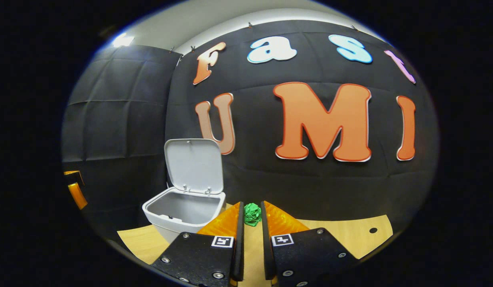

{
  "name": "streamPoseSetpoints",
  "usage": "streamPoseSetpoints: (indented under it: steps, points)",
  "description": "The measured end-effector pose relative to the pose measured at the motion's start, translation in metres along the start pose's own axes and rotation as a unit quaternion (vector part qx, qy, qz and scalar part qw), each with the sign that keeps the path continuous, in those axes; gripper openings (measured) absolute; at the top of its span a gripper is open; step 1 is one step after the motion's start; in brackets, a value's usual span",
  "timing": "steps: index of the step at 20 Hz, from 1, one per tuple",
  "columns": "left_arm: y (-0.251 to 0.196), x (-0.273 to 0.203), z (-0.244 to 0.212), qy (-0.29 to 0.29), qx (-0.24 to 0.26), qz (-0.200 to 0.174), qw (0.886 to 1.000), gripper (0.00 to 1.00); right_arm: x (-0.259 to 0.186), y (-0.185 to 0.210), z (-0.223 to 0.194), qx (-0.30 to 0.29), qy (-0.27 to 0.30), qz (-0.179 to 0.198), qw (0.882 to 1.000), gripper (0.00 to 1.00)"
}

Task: Press the lid of the desktop garbage bin to open it, pick up the crumpled paper on the desktop and throw it into the bin, then pick up the pop can on the desktop and drop it into the bin, and finally close the garbage bin lid.

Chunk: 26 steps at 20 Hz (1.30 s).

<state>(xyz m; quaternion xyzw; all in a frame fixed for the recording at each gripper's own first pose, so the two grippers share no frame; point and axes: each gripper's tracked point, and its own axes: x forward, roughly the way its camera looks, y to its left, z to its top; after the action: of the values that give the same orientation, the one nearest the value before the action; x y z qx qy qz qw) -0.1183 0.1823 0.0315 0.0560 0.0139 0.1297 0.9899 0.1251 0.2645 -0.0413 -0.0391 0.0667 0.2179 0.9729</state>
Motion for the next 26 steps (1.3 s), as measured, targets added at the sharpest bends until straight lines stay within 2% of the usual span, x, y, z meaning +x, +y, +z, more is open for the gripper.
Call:
streamPoseSetpoints:
  steps: [2, 4, 6, 10, 17, 18, 19, 20, 21, 22, 24, 26]
  points:
    - [0.017, -0.002, -0.001, -0.002, 0.001, 0.015, 1.0, 0.91, 0.014, 0.024, 0.007, -0.005, -0.003, 0.019, 1.0, 0.2]
    - [0.035, -0.009, 0.0, -0.004, 0.005, 0.034, 0.999, 0.95, 0.028, 0.049, 0.009, -0.003, -0.003, 0.037, 0.999, 0.2]
    - [0.055, -0.013, 0.001, -0.007, 0.007, 0.052, 0.999, 0.91, 0.041, 0.071, 0.009, -0.003, -0.001, 0.051, 0.999, 0.2]
    - [0.084, -0.026, -0.002, -0.003, 0.01, 0.082, 0.997, 0.91, 0.062, 0.107, 0.004, -0.009, 0.003, 0.073, 0.997, 0.2]
    - [0.119, -0.034, -0.008, 0.005, 0.014, 0.114, 0.993, 0.91, 0.102, 0.125, -0.026, -0.006, 0.03, 0.059, 0.998, 0.23]
    - [0.121, -0.034, -0.009, 0.008, 0.014, 0.116, 0.993, 0.91, 0.106, 0.127, -0.028, -0.005, 0.032, 0.06, 0.998, 0.14]
    - [0.125, -0.035, -0.01, 0.008, 0.013, 0.118, 0.993, 0.91, 0.11, 0.128, -0.03, -0.003, 0.034, 0.059, 0.998, 0.28]
    - [0.126, -0.035, -0.012, 0.011, 0.013, 0.119, 0.993, 0.95, 0.112, 0.129, -0.03, -0.004, 0.034, 0.057, 0.998, 0.32]
    - [0.128, -0.035, -0.015, 0.012, 0.013, 0.12, 0.993, 0.91, 0.11, 0.127, -0.033, -0.005, 0.034, 0.054, 0.998, 0.27]
    - [0.127, -0.034, -0.015, 0.013, 0.012, 0.119, 0.993, 0.91, 0.109, 0.126, -0.033, -0.005, 0.032, 0.054, 0.998, 0.47]
    - [0.124, -0.032, -0.015, 0.013, 0.01, 0.113, 0.993, 0.91, 0.103, 0.124, -0.03, -0.004, 0.026, 0.052, 0.998, 0.68]
    - [0.113, -0.026, -0.02, 0.017, 0.005, 0.099, 0.995, 0.9, 0.09, 0.112, -0.027, -0.003, 0.018, 0.046, 0.999, 0.78]
